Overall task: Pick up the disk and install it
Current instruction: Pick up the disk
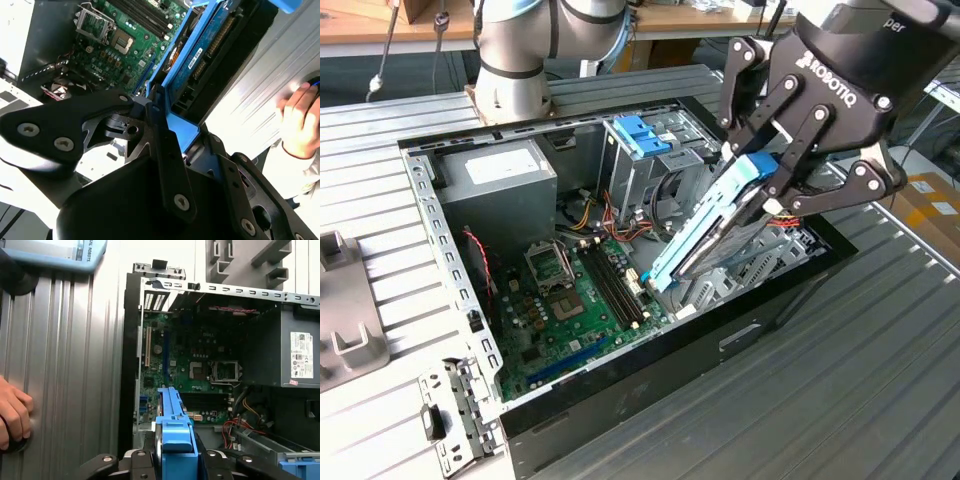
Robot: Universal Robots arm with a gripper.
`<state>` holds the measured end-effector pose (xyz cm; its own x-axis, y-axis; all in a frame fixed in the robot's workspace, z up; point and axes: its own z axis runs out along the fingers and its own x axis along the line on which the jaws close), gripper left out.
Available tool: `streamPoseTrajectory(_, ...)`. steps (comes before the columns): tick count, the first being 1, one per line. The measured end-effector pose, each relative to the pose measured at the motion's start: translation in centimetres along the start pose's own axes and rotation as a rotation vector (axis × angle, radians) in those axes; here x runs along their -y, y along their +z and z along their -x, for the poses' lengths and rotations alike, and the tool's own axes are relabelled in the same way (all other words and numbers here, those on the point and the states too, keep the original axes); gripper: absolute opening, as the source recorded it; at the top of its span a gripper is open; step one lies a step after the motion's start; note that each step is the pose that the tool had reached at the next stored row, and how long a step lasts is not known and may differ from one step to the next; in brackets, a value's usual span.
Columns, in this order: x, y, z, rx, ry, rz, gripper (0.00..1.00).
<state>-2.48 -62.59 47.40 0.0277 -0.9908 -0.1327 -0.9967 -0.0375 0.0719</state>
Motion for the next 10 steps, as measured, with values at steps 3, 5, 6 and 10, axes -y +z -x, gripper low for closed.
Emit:
streamPoseTrajectory(3,0.89,-0.02,-0.09,0.0004,0.0,0.003,0.37)
streamPoseTrajectory(5,1.37,-0.05,-0.14,0.0002,0.001,0.0045,0.37)
streamPoseTrajectory(6,1.68,-0.05,-0.18,0.0003,0.001,0.0054,0.37)
streamPoseTrajectory(10,2.89,-0.1,-0.3,0.0004,0.001,0.009,0.37)
